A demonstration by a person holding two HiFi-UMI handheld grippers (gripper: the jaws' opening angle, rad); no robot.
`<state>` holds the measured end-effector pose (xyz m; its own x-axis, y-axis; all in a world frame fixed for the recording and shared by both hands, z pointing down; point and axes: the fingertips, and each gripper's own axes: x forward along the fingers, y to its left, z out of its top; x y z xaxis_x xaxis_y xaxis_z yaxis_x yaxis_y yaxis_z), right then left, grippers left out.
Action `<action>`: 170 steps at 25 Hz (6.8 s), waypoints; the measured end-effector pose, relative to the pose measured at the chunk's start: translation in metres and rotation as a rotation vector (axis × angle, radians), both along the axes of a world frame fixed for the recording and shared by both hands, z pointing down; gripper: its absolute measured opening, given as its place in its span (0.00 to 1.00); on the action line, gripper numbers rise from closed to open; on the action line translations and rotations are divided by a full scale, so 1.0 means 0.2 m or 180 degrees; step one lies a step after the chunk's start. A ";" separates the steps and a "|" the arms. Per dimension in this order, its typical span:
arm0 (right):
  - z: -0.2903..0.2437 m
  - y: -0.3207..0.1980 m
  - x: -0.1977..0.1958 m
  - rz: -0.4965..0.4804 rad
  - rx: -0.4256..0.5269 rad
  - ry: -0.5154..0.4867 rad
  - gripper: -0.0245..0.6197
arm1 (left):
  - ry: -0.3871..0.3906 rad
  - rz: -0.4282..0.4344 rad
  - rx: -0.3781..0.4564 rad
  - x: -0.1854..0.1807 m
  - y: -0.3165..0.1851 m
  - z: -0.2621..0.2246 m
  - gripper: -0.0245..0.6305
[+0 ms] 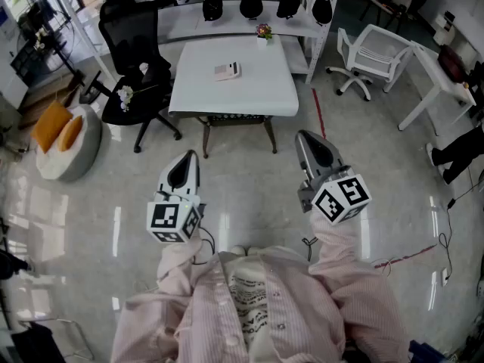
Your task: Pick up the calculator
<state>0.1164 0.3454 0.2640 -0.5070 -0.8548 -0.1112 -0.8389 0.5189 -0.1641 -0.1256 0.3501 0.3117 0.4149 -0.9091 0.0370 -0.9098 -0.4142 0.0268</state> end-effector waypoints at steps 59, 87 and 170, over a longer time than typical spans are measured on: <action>0.43 -1.41 -0.11 -0.0030 -0.0668 -0.0042 0.41 | 0.0106 0.0143 -0.0455 -0.02 -1.38 0.32 0.04; 0.73 -2.32 -0.14 -0.0250 -0.1088 -0.0195 0.41 | 0.0181 -0.0115 -0.0709 -0.09 -2.19 0.53 0.04; 2.14 -3.26 -0.68 -0.1301 -0.4113 -0.0717 0.17 | 0.0403 -0.0661 -0.2406 -0.07 -2.97 1.66 0.04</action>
<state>-0.0196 -0.3063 0.6921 -0.8225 -0.2074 0.5296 -0.5558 0.0956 -0.8258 -0.1400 -0.2434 0.6437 0.2818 -0.7158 0.6389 -0.9377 -0.0645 0.3413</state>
